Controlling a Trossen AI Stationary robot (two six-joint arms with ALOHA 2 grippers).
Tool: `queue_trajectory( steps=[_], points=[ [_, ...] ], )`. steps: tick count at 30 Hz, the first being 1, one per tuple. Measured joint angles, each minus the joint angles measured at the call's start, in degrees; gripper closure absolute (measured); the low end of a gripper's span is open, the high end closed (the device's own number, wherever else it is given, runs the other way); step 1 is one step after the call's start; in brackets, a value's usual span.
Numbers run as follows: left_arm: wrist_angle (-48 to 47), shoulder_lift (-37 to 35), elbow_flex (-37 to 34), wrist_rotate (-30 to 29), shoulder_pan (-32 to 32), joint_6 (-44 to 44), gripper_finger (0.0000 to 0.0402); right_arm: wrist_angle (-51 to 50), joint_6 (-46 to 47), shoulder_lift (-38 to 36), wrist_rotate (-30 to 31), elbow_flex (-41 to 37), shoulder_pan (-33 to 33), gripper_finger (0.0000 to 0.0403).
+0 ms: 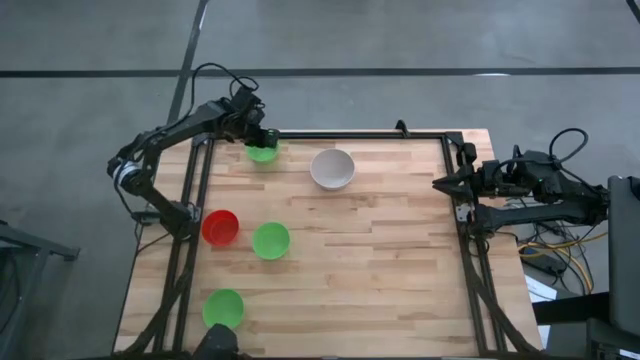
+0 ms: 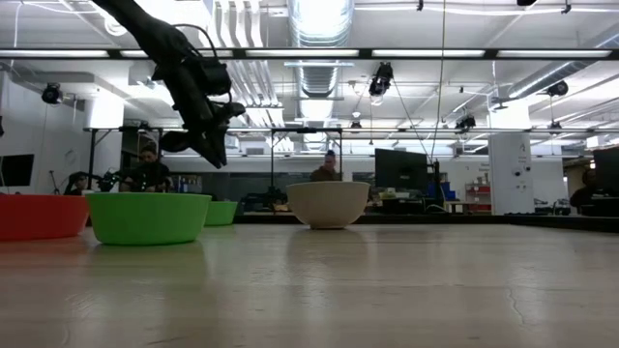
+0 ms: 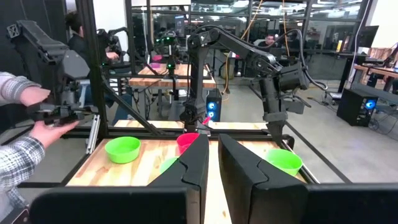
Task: Nest bowls inside each other
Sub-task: Stack the top green bowl on the white bowl
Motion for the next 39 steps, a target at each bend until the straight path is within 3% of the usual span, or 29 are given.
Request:
queue_trajectory(
  steps=[19,39],
  points=[
    [-0.26,4.57,-0.11,2.02,-0.02,-2.73,0.0254,0.0,0.0,0.01,0.0,0.01,-0.02,0.0369],
    [4.38,11.17,-0.13,1.78,-0.02,3.81,0.025,0.0,0.0,0.0,0.0,-0.01,0.0,0.0369]
  ],
)
